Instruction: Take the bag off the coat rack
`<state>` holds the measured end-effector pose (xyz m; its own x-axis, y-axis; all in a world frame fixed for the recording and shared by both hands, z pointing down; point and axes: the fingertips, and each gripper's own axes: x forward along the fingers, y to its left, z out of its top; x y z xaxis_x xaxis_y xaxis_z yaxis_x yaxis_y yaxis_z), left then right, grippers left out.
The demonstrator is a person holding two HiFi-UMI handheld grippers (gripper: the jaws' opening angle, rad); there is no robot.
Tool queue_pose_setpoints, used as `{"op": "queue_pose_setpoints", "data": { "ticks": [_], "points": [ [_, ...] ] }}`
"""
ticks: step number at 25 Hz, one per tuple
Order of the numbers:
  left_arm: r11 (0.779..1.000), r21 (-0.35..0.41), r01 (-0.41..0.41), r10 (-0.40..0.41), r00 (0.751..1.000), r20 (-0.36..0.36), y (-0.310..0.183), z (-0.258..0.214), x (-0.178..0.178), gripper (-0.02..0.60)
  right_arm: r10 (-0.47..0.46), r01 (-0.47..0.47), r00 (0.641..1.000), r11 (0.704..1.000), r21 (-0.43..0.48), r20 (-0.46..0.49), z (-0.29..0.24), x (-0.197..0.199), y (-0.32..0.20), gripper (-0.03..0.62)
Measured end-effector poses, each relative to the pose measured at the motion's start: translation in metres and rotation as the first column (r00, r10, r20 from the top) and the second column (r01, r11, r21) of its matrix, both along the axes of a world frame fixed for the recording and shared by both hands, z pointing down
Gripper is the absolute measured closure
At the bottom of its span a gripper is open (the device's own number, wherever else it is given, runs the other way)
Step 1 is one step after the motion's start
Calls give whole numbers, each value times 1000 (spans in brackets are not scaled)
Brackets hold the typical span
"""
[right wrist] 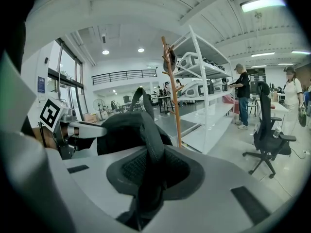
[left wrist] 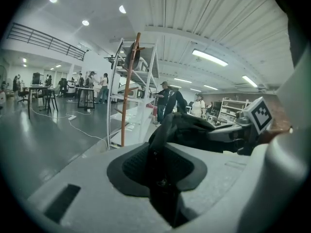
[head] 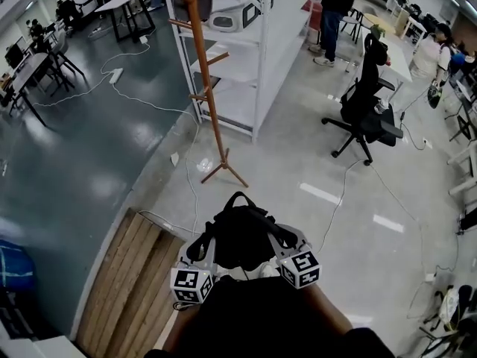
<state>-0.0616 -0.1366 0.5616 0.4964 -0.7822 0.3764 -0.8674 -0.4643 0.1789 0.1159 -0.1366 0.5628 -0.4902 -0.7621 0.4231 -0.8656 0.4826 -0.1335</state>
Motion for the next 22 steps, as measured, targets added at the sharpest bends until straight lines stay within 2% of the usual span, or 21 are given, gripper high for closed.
{"op": "queue_pose_setpoints", "data": {
  "ticks": [5,22],
  "points": [
    [1000,-8,-2,2,1000,3,0,3,14,492,1,-1,1000,1000,-6,2,4,13,0,525],
    [1000,-22,-7,7,1000,9,8,7,20,492,2,-2,1000,1000,-18,3,8,19,9,525]
  ]
}}
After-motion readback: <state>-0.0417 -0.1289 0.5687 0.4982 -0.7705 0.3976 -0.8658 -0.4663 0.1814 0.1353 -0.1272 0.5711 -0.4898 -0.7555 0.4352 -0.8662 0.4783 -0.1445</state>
